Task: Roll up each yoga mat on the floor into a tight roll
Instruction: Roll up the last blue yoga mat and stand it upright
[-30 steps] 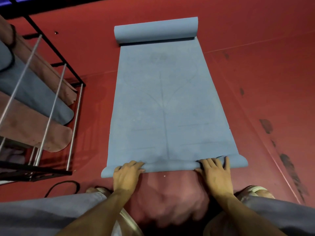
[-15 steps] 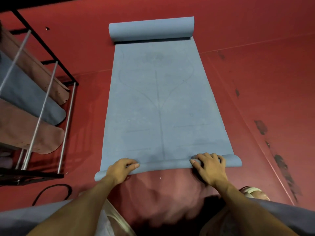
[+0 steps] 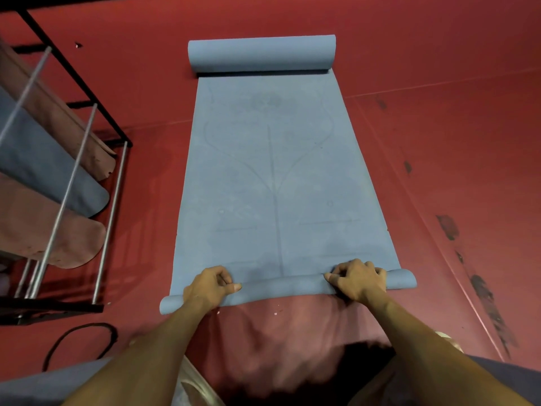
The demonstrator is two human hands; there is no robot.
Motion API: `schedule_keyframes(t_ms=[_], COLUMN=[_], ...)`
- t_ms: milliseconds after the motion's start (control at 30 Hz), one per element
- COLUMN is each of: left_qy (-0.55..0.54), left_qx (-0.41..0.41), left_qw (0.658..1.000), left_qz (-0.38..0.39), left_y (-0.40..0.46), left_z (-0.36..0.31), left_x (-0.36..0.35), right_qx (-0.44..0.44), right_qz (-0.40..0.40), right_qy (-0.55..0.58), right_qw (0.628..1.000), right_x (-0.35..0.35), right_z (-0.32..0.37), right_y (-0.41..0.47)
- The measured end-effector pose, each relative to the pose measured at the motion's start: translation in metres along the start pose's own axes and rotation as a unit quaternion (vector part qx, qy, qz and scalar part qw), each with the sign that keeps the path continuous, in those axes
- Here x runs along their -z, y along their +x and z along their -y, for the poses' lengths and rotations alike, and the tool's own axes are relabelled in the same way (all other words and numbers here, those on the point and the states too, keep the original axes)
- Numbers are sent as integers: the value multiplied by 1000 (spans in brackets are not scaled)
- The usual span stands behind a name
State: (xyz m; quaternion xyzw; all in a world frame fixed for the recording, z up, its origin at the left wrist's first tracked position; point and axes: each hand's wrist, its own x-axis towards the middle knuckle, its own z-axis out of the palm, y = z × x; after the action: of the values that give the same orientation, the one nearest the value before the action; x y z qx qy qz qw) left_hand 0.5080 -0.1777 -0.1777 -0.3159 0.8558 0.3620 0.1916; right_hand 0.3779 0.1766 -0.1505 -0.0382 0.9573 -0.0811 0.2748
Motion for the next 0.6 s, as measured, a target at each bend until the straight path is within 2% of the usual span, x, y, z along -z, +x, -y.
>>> schedule_keyframes(t_ms=[200, 433, 600], left_qy=[110, 207, 251], left_qx=[-36, -194, -301], left_qw=[989, 945, 902], left_qz=[-90, -165, -183], left_y=[-9, -19, -25], left_z=[-10, -2, 28], left_x=[-4, -12, -19], right_qx=[12, 76, 108], right_qz=[-43, -143, -173], right_qy=[23, 37, -27], right_qw=[999, 986, 979], right_x=[-9, -28, -34], right_z=[-2, -14, -13], right_y=[4, 8, 5])
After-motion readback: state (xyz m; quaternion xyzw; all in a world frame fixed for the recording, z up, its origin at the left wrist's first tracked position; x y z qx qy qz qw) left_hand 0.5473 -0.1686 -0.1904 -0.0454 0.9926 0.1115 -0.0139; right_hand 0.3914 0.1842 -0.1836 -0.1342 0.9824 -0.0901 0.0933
